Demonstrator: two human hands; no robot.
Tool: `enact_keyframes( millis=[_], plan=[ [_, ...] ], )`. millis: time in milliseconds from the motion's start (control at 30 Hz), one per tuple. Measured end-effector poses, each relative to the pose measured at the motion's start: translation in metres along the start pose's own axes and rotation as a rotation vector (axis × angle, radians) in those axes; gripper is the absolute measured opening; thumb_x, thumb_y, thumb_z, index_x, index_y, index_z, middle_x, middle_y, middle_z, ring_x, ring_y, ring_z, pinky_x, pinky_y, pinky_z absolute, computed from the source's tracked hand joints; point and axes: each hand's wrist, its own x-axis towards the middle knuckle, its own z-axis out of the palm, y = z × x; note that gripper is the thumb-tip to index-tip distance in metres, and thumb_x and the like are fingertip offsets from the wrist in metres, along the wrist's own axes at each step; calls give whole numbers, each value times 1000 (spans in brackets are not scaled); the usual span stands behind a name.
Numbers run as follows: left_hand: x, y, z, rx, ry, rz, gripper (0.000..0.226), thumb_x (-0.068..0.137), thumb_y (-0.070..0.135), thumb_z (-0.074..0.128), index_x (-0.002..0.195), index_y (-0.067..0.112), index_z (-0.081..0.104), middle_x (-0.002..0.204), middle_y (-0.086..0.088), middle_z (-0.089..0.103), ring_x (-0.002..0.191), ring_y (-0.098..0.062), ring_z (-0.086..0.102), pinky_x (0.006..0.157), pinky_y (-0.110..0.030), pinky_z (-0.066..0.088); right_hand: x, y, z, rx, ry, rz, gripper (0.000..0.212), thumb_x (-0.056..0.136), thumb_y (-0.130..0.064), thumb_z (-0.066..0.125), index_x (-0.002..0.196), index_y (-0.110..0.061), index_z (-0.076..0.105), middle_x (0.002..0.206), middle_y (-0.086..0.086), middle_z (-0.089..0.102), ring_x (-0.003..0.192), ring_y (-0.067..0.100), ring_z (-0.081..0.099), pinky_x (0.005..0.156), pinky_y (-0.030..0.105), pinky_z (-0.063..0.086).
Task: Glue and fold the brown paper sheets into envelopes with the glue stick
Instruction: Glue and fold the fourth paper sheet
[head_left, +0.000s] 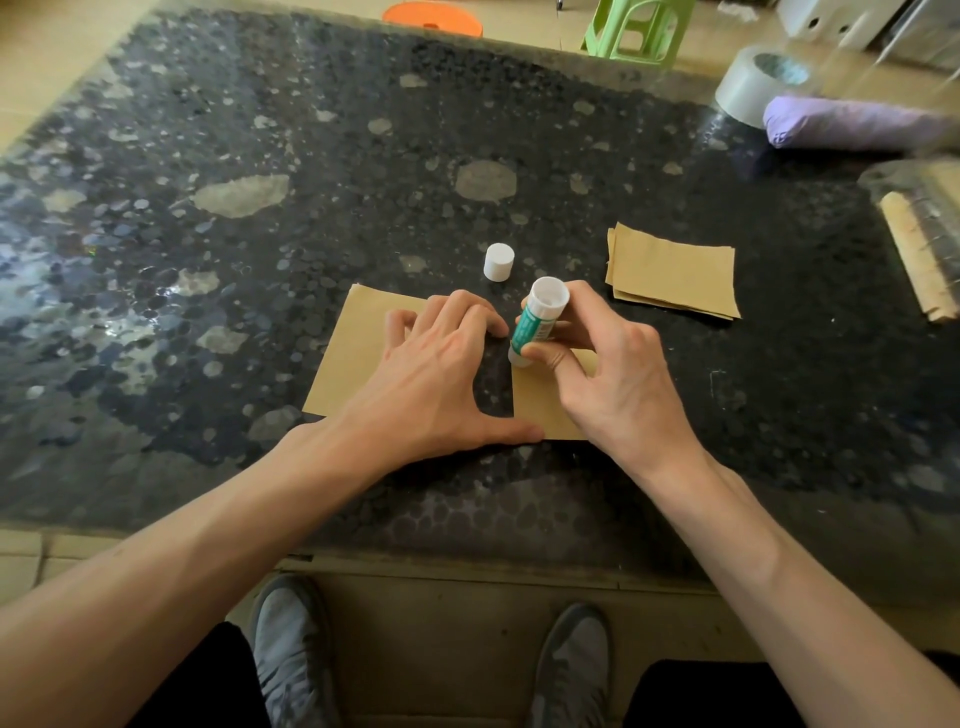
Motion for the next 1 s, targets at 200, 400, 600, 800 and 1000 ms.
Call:
enact_keyframes(
  millis=[200, 400, 600, 800, 1000],
  plan=[
    [0, 1, 0, 0, 2, -4, 102, 58, 95, 47, 130, 24, 50, 132, 14, 44, 123, -10, 41, 100, -37, 30, 3, 0, 1, -5, 4, -3, 27, 94, -16, 75, 117, -14, 61, 105, -4, 76, 100, 8, 70, 85, 15, 50],
    [0, 1, 0, -3, 10, -8, 102, 58, 95, 48, 130, 22, 51, 132, 13, 44, 122, -10, 41, 101, -38, 31, 5, 1, 2, 8, 26, -17, 26, 93, -14, 75, 115, -14, 61, 103, -5, 76, 98, 9, 72, 85, 24, 55],
    [0, 2, 0, -12, -1, -5, 103, 57, 95, 46, 130, 22, 51, 133, 13, 44, 123, -9, 40, 100, -36, 30, 7, 3, 5, 5, 40, -21, 26, 94, -14, 75, 115, -15, 61, 106, -5, 76, 101, 9, 72, 88, 31, 58],
    [-1, 1, -2, -13, -9, -6, 103, 57, 95, 46, 132, 24, 50, 133, 14, 43, 123, -9, 39, 99, -35, 28, 9, 8, 8, 7, 54, -23, 30, 94, -17, 76, 120, -15, 60, 110, -2, 76, 105, 13, 73, 90, 38, 60],
    [-2, 1, -3, -21, -25, -13, 104, 57, 95, 48, 133, 24, 48, 133, 13, 42, 125, -9, 39, 100, -34, 27, 6, 8, 5, 248, 150, 34, 25, 96, -10, 75, 118, -10, 65, 112, -8, 74, 107, 6, 72, 96, 36, 59]
  ],
)
